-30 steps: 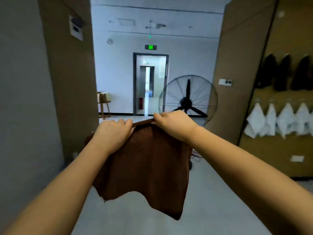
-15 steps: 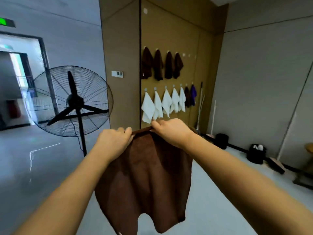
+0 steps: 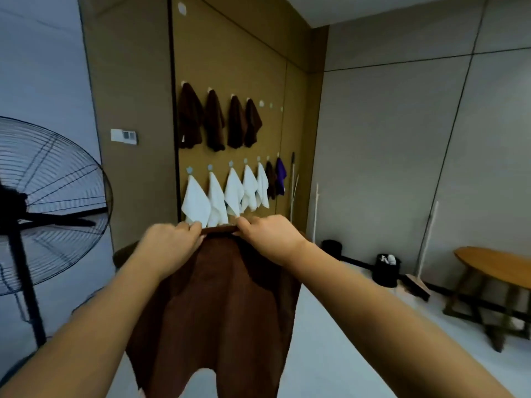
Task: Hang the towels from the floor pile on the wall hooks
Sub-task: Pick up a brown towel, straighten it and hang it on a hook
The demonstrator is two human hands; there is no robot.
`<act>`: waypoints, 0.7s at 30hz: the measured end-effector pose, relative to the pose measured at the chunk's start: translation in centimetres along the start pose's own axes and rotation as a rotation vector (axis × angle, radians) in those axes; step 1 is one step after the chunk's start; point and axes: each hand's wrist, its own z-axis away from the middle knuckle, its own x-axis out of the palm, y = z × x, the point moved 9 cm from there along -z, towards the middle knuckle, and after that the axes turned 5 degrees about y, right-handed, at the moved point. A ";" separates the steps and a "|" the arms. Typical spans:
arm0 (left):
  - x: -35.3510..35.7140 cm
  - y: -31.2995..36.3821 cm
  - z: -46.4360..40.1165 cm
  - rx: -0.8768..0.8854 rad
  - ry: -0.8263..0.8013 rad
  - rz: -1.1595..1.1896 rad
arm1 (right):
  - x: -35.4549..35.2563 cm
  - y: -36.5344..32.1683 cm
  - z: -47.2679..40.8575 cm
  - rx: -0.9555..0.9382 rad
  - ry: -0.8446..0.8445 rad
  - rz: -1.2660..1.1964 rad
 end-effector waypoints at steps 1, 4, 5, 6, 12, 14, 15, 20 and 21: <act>1.5 0.2 -0.9 0.004 -0.002 0.025 | 1.0 1.0 -0.1 0.008 -0.018 -0.015; 5.6 1.4 -3.8 0.037 0.041 0.074 | 3.9 4.9 -0.2 0.040 -0.065 -0.027; 7.3 1.9 -4.9 0.051 0.058 0.076 | 5.2 6.6 -0.3 0.060 -0.076 -0.025; 8.6 2.4 -5.9 0.054 0.076 0.078 | 6.3 8.1 -0.4 0.075 -0.084 -0.019; 17.4 5.3 -11.7 0.082 0.124 0.087 | 13.9 15.7 -1.5 0.099 -0.111 0.030; 20.6 6.4 -13.8 0.078 0.142 0.082 | 16.9 18.5 -1.9 0.067 -0.122 0.046; 22.5 7.1 -15.2 0.082 0.148 0.079 | 18.4 20.3 -2.3 0.039 -0.131 0.055; 29.3 8.4 -24.0 0.030 0.192 0.085 | 22.7 31.0 -4.9 0.041 -0.100 0.063; 30.4 8.6 -25.6 0.018 0.196 0.084 | 23.5 33.1 -5.3 0.059 -0.090 0.061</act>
